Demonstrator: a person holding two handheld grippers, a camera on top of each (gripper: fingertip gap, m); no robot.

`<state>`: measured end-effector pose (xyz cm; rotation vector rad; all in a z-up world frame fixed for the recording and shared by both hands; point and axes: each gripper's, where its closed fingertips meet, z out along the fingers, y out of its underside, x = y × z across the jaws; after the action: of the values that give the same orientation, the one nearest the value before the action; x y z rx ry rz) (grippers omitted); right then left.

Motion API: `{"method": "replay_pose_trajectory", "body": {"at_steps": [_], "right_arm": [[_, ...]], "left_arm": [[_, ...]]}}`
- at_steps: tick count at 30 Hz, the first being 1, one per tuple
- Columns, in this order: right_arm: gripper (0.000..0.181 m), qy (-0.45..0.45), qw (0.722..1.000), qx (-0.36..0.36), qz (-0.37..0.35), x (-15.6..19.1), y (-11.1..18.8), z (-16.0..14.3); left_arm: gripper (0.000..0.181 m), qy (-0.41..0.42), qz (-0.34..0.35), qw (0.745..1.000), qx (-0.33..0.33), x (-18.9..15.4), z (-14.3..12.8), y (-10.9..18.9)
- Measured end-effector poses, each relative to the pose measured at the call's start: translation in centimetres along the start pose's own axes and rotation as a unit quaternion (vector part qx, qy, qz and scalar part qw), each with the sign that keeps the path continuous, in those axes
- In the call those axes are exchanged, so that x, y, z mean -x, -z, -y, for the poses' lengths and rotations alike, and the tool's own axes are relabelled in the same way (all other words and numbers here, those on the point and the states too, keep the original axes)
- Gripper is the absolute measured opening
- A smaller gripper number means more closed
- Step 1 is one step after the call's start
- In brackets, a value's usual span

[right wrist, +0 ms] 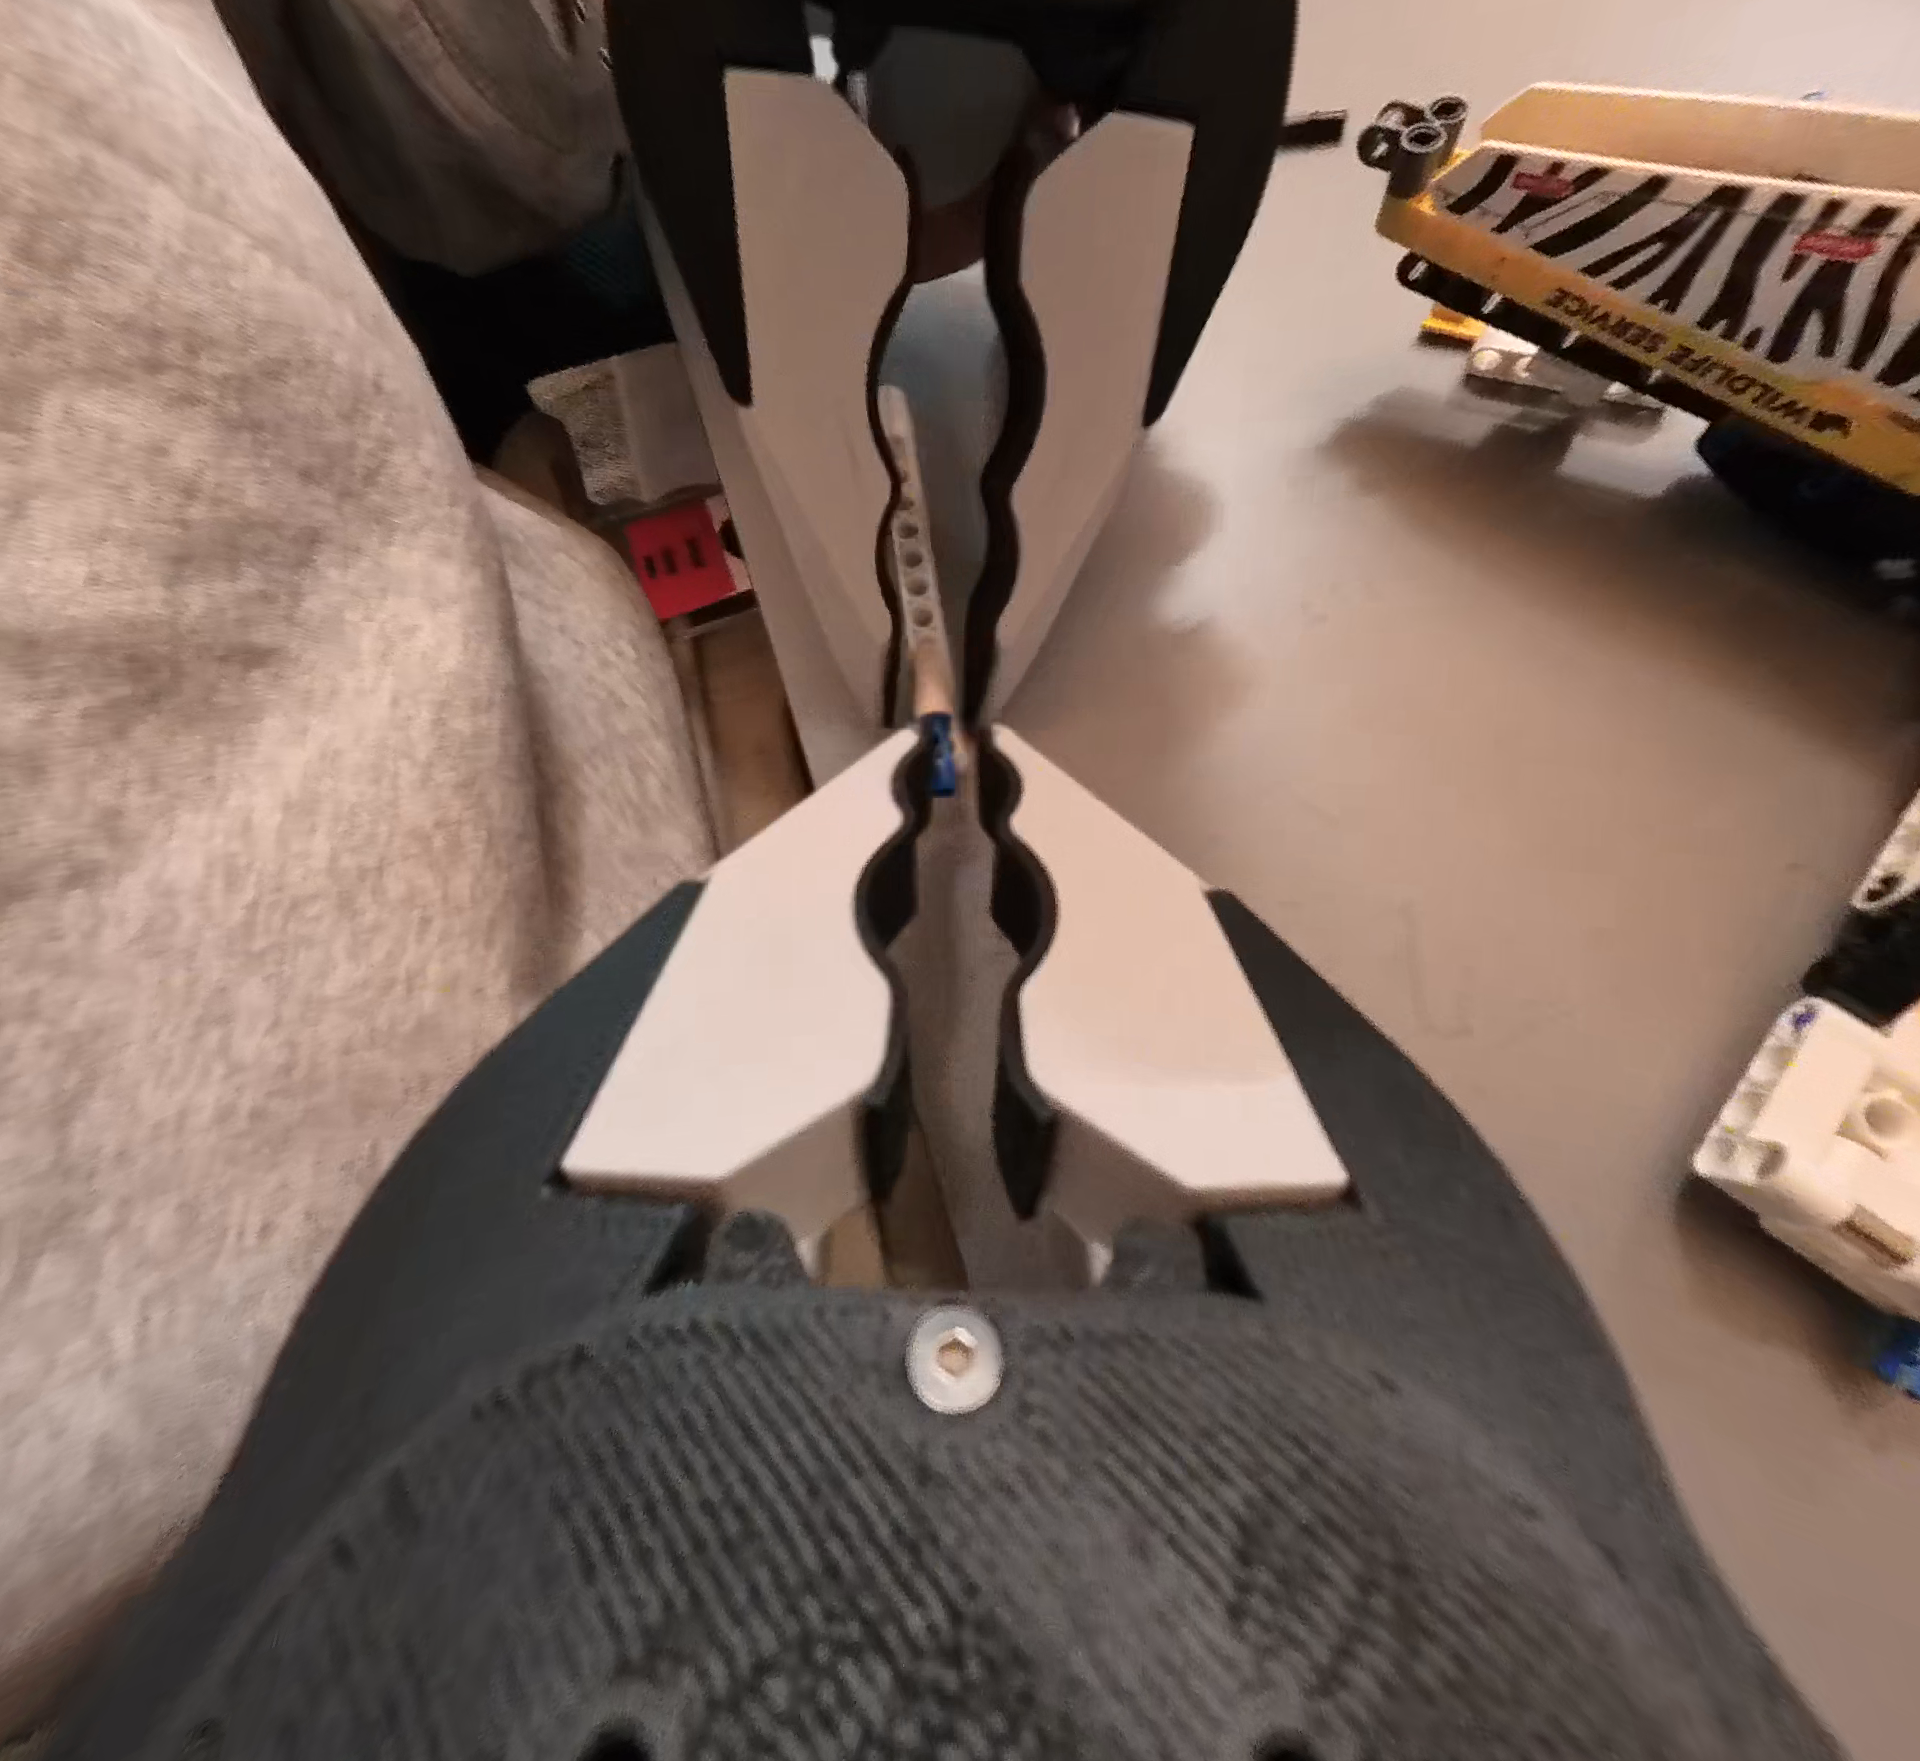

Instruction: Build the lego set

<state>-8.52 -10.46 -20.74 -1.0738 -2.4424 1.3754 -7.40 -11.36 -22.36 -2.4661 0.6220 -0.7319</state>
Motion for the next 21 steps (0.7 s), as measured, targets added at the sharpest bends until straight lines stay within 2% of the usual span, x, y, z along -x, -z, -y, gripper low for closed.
{"method": "replay_pose_trajectory", "body": {"at_steps": [2,4,6,9,12,15,18,21], "right_arm": [[0.000,-0.008,1.000,-0.002,-0.011,-0.2,0.2,0.0],[0.000,-0.032,0.999,-0.006,-0.015,-0.3,0.6,-0.2],[0.008,-0.050,0.998,-0.020,-0.017,-0.3,1.1,-0.3],[0.021,-0.036,0.998,-0.041,-0.039,-0.5,1.7,-0.2],[0.027,0.008,0.998,-0.046,-0.048,-0.2,1.5,0.2],[0.025,0.033,0.998,-0.012,-0.043,0.0,0.3,-0.1],[0.010,-0.014,0.999,0.032,-0.029,-0.1,-1.0,-0.9],[0.008,-0.106,0.994,0.026,-0.015,-0.2,-1.0,-0.8]], "left_arm": [[0.038,0.008,0.029,0.999,-0.017,0.7,0.2,0.8],[0.039,0.021,0.056,0.997,-0.049,1.4,0.4,2.2],[0.039,0.039,0.073,0.993,-0.087,1.6,0.5,3.7],[0.039,0.063,0.064,0.989,-0.119,0.6,-0.1,4.8],[0.039,0.074,0.072,0.990,-0.101,-0.3,-1.8,4.0],[0.039,0.077,0.072,0.992,-0.072,-1.1,-3.2,2.8],[0.043,0.082,0.071,0.991,-0.076,-1.5,-3.4,2.7],[0.044,0.090,0.094,0.988,-0.085,-0.9,-3.6,3.0]]}}
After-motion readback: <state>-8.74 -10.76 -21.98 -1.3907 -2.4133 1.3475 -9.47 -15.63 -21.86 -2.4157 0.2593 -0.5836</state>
